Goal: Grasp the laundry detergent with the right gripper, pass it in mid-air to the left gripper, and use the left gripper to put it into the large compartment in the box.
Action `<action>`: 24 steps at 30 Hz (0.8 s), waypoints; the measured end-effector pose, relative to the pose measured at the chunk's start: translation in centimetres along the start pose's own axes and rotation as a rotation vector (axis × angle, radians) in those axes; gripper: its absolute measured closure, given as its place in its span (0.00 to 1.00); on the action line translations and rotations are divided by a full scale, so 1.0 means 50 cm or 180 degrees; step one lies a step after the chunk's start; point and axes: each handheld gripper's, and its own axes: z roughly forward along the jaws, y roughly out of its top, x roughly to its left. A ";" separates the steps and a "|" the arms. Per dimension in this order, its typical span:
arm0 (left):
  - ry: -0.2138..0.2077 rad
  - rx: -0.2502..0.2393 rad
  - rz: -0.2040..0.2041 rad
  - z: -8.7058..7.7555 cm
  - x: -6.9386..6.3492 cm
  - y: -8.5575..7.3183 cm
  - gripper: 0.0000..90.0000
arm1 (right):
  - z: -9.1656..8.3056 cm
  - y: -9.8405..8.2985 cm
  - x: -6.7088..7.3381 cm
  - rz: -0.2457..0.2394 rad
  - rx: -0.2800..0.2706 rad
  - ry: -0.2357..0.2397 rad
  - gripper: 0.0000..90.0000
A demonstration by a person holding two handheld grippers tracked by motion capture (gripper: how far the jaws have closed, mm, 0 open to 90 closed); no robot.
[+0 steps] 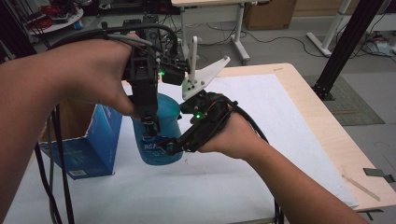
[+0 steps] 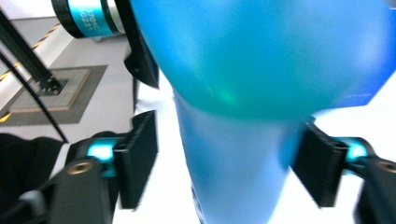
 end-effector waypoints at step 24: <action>-0.0003 0.0041 -0.0056 -0.026 -0.016 -0.010 0.42 | -0.051 0.000 0.003 -0.0060 -0.0035 -0.0270 0.04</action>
